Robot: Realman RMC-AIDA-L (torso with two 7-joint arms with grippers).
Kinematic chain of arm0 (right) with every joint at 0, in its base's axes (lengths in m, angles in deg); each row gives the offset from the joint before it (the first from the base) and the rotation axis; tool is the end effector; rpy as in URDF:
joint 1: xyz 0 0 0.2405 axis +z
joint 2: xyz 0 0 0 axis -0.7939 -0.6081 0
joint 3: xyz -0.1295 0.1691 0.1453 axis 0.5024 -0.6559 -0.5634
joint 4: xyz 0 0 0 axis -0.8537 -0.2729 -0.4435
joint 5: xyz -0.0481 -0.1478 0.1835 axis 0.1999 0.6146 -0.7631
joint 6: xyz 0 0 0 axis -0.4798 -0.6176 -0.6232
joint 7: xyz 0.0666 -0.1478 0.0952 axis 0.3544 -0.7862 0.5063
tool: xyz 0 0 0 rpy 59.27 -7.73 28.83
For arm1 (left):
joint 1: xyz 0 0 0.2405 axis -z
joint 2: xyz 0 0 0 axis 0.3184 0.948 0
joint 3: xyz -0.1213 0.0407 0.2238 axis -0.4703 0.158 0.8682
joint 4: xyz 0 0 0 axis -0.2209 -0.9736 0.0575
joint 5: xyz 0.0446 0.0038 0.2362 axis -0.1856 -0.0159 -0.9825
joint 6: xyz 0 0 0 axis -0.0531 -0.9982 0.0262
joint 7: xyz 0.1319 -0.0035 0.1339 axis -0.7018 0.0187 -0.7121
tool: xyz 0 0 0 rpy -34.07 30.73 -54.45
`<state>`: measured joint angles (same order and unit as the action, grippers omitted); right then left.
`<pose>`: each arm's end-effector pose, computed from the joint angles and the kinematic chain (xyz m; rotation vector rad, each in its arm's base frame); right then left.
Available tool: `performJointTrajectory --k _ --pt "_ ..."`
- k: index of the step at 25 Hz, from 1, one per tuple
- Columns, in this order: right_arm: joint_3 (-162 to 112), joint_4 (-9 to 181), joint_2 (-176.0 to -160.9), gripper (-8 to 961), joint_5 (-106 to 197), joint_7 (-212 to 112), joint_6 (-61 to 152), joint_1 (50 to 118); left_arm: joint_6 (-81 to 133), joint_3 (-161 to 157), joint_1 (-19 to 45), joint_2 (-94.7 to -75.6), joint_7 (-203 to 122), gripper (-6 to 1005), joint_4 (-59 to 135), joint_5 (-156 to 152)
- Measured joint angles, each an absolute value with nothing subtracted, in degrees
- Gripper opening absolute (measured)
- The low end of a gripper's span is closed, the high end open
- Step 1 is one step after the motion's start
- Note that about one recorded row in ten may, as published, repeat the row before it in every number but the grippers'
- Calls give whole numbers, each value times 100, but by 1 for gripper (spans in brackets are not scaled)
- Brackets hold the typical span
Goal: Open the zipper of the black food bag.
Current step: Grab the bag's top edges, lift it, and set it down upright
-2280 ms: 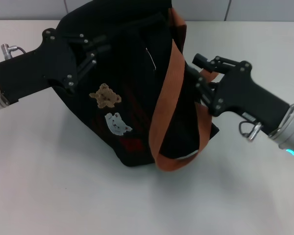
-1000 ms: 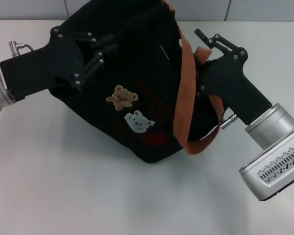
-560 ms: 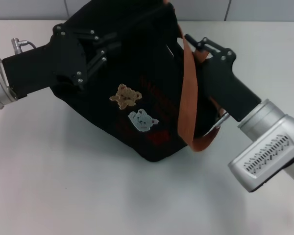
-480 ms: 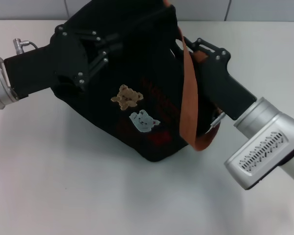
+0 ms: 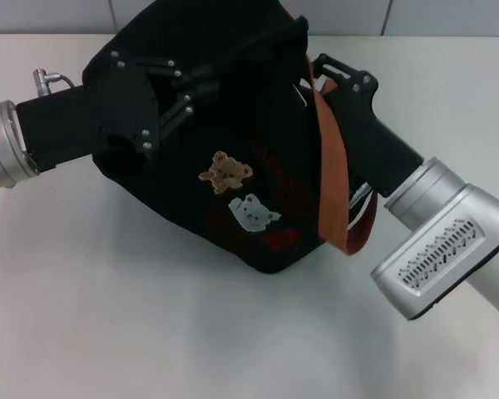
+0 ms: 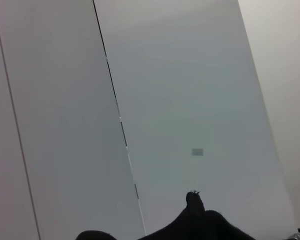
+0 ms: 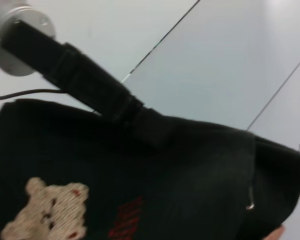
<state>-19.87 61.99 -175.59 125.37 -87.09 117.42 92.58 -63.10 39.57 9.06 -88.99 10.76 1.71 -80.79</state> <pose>0.1802 0.3562 -0.1390 -1.9389 -0.4787 0.6770 -0.2118 0.3643 -0.0042 -2.5152 0.1172 -1.0348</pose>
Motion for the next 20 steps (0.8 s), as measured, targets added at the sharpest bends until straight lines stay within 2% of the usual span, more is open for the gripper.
performJointTrajectory --k 6,17,20 --pt "-2301 6180 -17559 394 12832 -8707 11746 9190 -6368 3958 877 -8900 1078 96 179 -8073" --pt "-2307 6271 -17558 245 12841 -8707 11692 8814 -6485 3921 824 -8886 1102 101 152 -8041" --pt "-2333 6248 -17559 253 12840 -8684 11758 8637 -6484 3910 820 -8881 1116 103 139 -8039"
